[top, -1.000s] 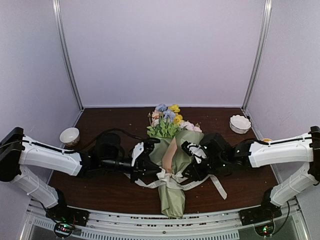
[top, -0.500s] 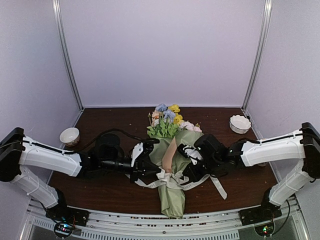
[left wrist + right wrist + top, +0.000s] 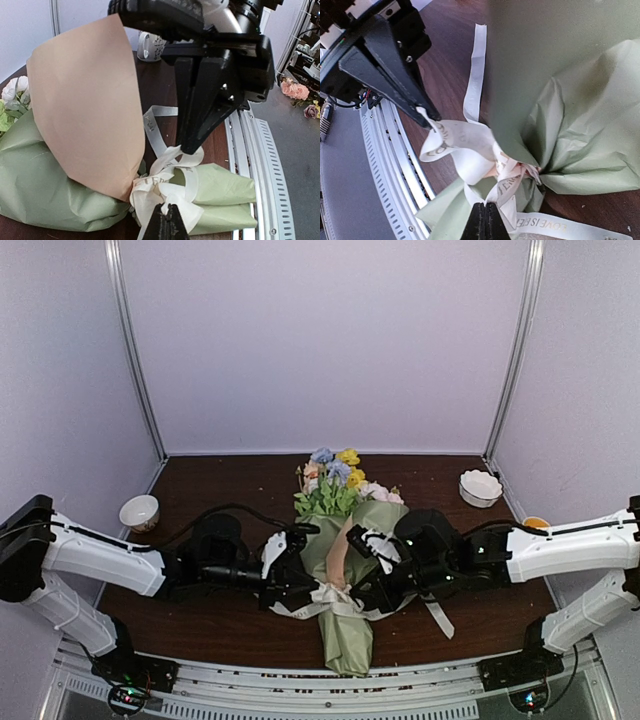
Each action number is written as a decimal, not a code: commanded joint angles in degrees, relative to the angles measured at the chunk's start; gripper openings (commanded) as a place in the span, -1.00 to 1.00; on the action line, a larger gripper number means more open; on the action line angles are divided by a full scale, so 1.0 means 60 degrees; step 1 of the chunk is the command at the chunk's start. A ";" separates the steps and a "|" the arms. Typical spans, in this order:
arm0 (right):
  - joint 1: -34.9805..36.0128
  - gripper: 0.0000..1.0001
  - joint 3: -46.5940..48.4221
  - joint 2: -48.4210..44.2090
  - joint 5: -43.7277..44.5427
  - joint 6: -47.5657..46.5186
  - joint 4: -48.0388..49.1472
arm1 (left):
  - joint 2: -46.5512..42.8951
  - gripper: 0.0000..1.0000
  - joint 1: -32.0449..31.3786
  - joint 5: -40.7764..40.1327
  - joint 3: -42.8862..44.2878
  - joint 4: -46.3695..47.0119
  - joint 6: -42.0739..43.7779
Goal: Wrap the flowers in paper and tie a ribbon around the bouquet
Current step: Cross the half-tied ribbon over the folded bouquet.
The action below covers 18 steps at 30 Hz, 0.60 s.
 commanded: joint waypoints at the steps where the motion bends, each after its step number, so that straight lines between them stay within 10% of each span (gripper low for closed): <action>1: 0.0376 -1.00 -0.0258 -0.0253 -0.0293 0.0691 0.0886 | 0.0229 -1.00 0.0032 -0.0160 -0.0105 0.0507 0.0052; 18: 0.1014 -0.21 0.0816 -0.0659 -0.0194 -0.0317 -0.1334 | 0.0193 -1.00 0.0047 -0.0776 -0.0647 0.0635 0.0211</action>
